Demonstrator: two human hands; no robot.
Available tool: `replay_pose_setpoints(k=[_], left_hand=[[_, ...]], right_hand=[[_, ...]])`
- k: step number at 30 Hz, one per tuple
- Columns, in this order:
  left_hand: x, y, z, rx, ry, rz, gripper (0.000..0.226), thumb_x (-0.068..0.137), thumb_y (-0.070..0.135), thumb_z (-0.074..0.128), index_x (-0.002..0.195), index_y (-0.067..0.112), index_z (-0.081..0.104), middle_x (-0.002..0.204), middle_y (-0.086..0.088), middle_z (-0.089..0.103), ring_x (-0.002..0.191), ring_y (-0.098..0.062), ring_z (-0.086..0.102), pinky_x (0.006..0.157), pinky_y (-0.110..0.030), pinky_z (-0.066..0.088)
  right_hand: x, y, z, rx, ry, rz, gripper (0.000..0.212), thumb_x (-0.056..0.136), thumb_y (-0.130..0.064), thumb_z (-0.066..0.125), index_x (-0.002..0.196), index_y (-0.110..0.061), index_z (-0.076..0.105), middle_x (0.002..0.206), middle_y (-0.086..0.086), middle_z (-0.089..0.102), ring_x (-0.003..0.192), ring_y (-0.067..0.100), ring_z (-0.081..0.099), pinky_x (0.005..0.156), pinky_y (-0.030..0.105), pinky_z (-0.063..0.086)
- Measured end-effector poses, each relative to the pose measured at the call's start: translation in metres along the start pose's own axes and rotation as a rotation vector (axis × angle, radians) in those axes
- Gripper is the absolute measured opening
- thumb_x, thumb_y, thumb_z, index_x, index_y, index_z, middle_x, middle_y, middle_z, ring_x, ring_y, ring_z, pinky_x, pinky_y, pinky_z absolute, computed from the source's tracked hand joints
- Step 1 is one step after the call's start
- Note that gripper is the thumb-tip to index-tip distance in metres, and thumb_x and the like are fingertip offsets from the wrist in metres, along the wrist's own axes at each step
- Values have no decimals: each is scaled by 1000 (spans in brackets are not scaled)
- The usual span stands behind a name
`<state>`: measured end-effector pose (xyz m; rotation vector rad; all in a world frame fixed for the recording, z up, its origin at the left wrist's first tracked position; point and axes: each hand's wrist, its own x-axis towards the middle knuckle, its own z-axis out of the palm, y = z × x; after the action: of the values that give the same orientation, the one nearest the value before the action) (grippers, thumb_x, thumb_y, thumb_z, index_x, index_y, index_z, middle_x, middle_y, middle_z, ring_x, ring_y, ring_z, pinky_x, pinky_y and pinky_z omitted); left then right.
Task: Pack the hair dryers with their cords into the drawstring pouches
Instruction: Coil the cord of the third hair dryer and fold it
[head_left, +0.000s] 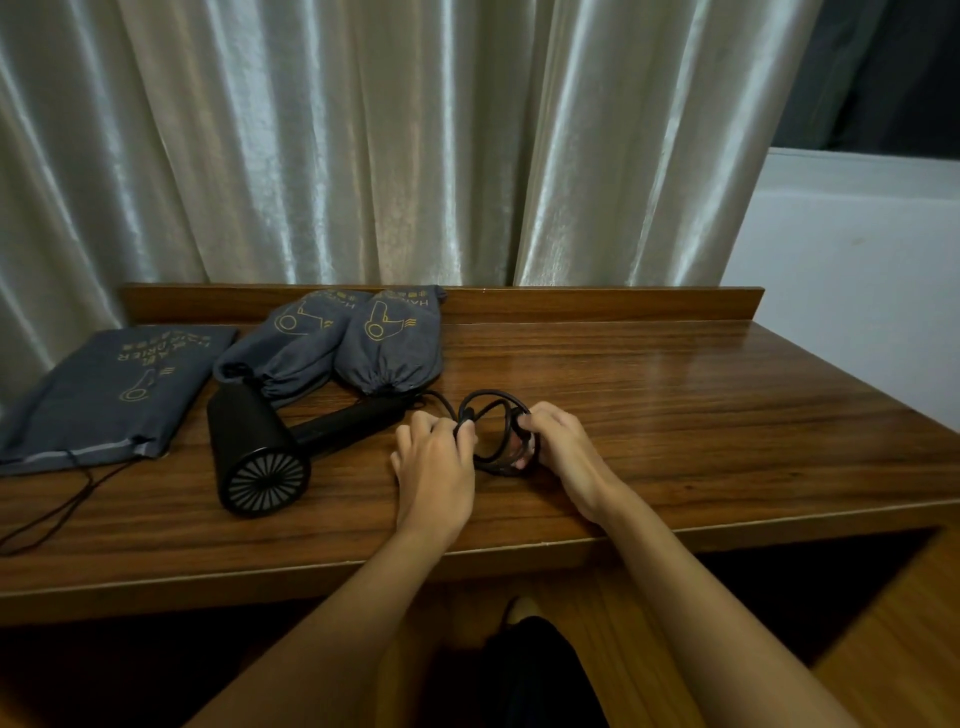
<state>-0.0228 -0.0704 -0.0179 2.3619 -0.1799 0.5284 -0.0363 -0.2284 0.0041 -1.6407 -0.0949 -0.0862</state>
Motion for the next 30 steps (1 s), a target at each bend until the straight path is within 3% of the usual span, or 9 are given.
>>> replay_pose_setpoints(k=[6,9,12,15,18,21,26,28,30], left_hand=[[0,-1,-1,-228,46,39,25,96,36,53,118,24,55,105,9,48,107,-14,43,94,-34,39],[-4,1,-5,-356,30,103,43,89,51,57,126,33,47,113,11,40,109,-8,38,97,-34,40],[-7,1,-6,-300,-180,193,75,63,77,65,124,42,38,113,18,35,109,-3,33,91,-20,36],[-6,-2,-5,-281,-143,260,43,76,50,74,112,38,55,101,22,48,98,-2,41,84,-21,41],[-3,-2,-8,-366,-30,195,11,96,23,58,100,24,67,94,10,62,94,-10,56,82,-32,48],[-1,-2,-11,-498,-16,29,22,102,18,45,98,19,66,96,4,68,94,-9,63,85,-26,51],[2,-4,-15,-655,3,-180,25,102,23,44,99,13,67,98,-1,67,97,-15,64,93,-39,51],[3,-5,-15,-669,-5,-203,31,103,27,42,105,10,68,102,-1,68,100,-15,64,95,-38,51],[3,-4,-15,-699,-21,-228,33,104,30,39,105,12,67,103,1,68,101,-12,64,95,-36,51]], right_hand=[[-1,0,-5,86,35,4,23,92,-28,64,75,-13,66,82,13,67,78,29,63,81,42,52],[1,3,-8,163,116,34,38,92,-28,66,97,9,64,94,26,70,84,37,67,84,44,55],[2,7,-7,200,209,25,51,91,-35,67,106,14,61,98,25,72,91,38,71,85,43,58],[2,8,-7,196,257,3,48,94,-38,63,103,9,65,89,22,73,73,29,70,70,34,59],[2,10,-8,217,285,9,30,99,-26,57,113,1,59,88,16,75,58,19,66,56,25,54],[4,13,-8,204,309,14,23,101,-9,49,124,-10,54,94,11,75,62,16,67,55,21,52],[2,10,-7,128,284,-12,40,99,4,40,118,-18,67,93,5,68,64,6,60,55,15,46],[1,7,-6,112,251,-17,39,98,-1,43,108,-21,74,94,2,68,67,4,58,56,14,44],[0,5,-4,36,232,-36,26,99,-15,52,103,-24,76,102,-3,69,84,4,61,72,17,47]])
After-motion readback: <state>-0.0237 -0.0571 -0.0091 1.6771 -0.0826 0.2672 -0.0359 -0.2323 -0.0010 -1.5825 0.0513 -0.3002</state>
